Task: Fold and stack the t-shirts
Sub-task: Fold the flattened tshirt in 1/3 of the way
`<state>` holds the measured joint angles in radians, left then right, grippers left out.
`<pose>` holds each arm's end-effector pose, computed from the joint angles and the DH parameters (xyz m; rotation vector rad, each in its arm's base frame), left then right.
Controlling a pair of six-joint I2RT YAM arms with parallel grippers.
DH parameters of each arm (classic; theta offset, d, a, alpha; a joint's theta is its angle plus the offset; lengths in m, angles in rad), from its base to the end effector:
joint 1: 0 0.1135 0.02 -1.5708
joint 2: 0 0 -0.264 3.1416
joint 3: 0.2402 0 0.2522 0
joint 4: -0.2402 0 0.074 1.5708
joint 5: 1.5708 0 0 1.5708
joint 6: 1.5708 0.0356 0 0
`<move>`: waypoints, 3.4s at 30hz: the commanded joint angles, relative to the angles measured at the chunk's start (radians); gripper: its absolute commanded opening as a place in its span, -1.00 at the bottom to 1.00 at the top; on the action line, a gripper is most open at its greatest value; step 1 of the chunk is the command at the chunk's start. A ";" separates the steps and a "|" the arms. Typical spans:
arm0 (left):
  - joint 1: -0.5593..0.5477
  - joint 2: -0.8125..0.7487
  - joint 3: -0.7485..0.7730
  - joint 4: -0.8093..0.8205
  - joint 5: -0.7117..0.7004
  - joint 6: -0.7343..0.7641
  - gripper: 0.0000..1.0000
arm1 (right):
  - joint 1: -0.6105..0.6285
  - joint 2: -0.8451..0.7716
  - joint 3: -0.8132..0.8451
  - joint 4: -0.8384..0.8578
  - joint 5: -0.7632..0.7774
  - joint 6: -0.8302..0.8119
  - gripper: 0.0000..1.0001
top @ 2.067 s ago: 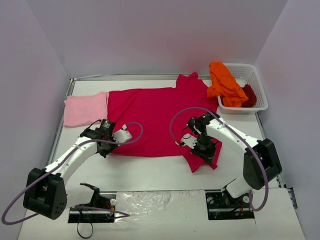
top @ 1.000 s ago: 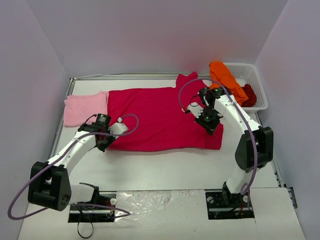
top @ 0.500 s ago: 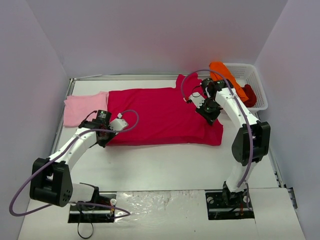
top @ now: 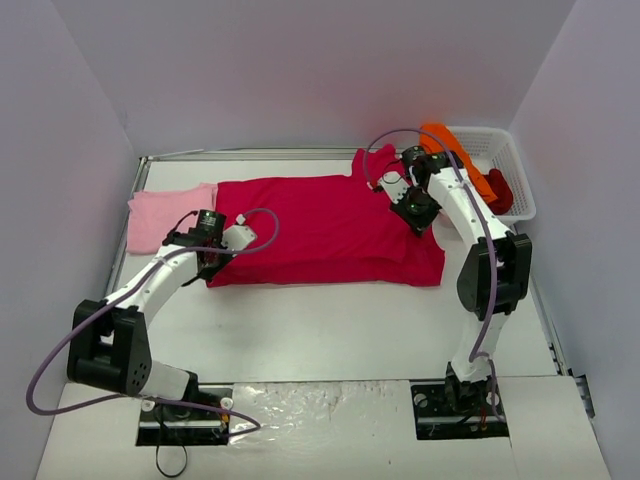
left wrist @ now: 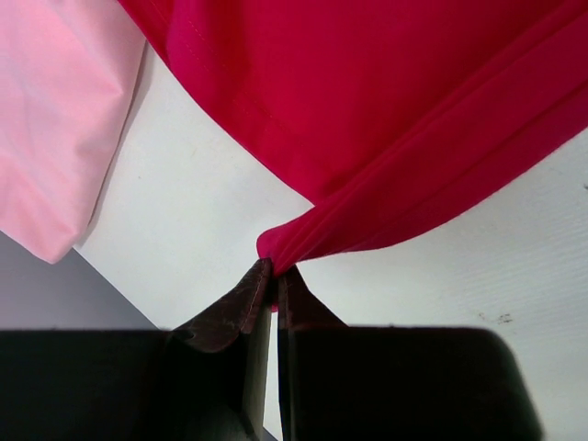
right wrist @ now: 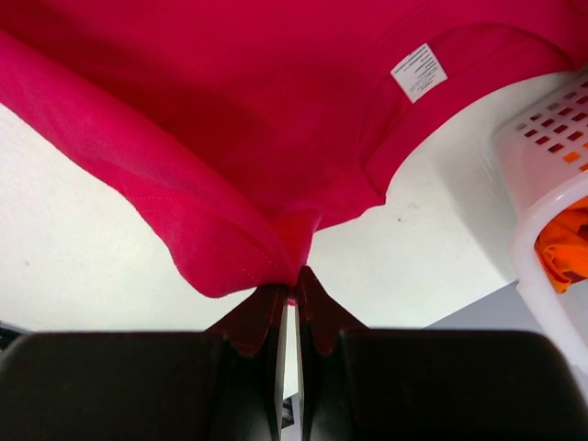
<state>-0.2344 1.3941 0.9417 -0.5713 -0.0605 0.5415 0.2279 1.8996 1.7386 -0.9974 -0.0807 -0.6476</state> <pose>0.2700 -0.0623 0.2267 0.9645 2.4185 0.1896 0.3895 0.0933 0.2830 -1.1746 2.4554 -0.0111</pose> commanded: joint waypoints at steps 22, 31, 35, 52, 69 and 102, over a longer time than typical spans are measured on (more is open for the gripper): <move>0.007 0.189 0.140 0.106 -0.073 0.015 -0.95 | -0.012 0.228 0.263 0.006 0.110 0.058 -1.00; 0.006 0.238 0.166 0.142 -0.108 0.023 -0.95 | -0.012 0.282 0.309 0.016 0.122 0.069 -1.00; 0.007 0.258 0.177 0.151 -0.122 0.023 -0.95 | -0.012 0.306 0.329 0.016 0.119 0.072 -1.00; 0.006 0.243 0.219 0.214 -0.225 -0.028 -0.13 | -0.009 0.388 0.420 0.101 0.163 0.153 -0.45; 0.003 -0.016 0.066 0.103 -0.157 -0.071 -0.09 | -0.010 0.170 0.142 0.177 0.138 0.181 -0.79; 0.003 -0.046 -0.053 0.175 -0.176 -0.156 -0.09 | 0.014 0.369 0.137 0.180 -0.054 0.184 -1.00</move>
<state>-0.2344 1.3605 0.8860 -0.4080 -0.2256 0.4057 0.2306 2.2562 1.8297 -0.7845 -0.1211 -0.4709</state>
